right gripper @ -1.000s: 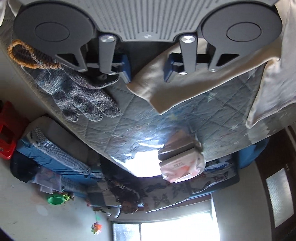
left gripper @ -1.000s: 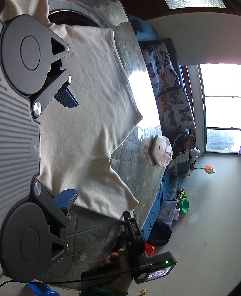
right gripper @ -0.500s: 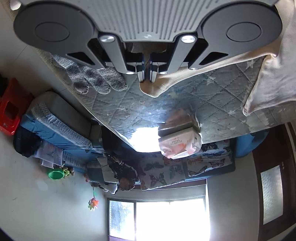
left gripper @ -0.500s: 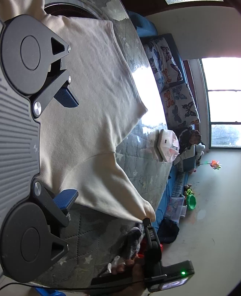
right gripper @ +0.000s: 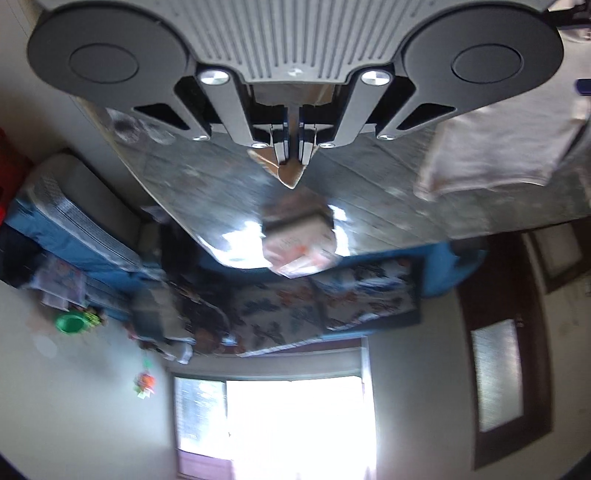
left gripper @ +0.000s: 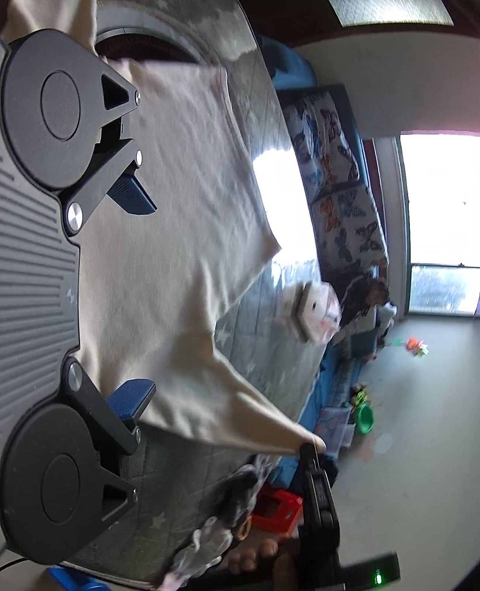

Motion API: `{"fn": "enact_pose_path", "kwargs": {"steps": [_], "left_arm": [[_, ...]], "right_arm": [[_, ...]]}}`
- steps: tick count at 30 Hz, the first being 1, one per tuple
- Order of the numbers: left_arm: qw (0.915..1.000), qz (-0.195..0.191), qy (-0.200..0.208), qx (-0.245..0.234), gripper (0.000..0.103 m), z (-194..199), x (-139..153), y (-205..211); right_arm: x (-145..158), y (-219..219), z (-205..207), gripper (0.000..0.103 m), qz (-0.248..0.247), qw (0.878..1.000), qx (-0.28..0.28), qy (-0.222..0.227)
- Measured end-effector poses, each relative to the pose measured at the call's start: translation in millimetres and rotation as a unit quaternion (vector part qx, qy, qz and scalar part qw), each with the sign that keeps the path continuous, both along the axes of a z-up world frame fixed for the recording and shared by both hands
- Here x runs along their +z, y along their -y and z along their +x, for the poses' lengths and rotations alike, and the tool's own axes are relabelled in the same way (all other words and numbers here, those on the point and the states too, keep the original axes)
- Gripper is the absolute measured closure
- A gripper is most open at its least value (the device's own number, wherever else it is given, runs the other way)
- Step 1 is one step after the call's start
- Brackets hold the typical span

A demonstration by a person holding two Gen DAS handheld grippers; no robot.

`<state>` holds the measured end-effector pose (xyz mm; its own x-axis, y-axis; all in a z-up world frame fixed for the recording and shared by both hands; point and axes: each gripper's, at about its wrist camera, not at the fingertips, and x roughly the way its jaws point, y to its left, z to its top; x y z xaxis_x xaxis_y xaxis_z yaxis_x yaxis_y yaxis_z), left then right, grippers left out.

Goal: Fold clothes
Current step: 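Grasp the sweatshirt side edge with the right gripper and lift it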

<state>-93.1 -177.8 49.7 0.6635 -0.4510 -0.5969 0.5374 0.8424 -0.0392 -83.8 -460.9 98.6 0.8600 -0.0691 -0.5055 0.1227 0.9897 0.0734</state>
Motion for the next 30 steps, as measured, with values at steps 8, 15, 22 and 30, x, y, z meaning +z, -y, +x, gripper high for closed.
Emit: {"fn": "enact_pose_path", "kwargs": {"steps": [8, 15, 22, 30], "left_arm": [[0.9981, -0.015, -0.002, 0.060, 0.005, -4.1, -0.4, -56.1], [0.9947, -0.036, -0.013, 0.096, 0.005, -14.9, -9.5, -96.5], [0.9916, -0.054, -0.012, 0.117, 0.005, -24.4, -9.6, -121.3], [0.9889, -0.058, -0.013, 0.137, 0.005, -29.4, -10.2, -135.3]], "right_arm": [[43.1, -78.5, 1.8, 0.099, -0.003, 0.994, 0.110, 0.022], [38.6, -155.2, 13.2, 0.099, -0.020, 0.981, 0.192, 0.006], [0.7, -228.1, 25.8, 0.099, -0.035, 0.965, 0.258, -0.042], [-55.7, -276.0, 31.5, 0.095, -0.038, 0.939, 0.320, -0.118]]}}
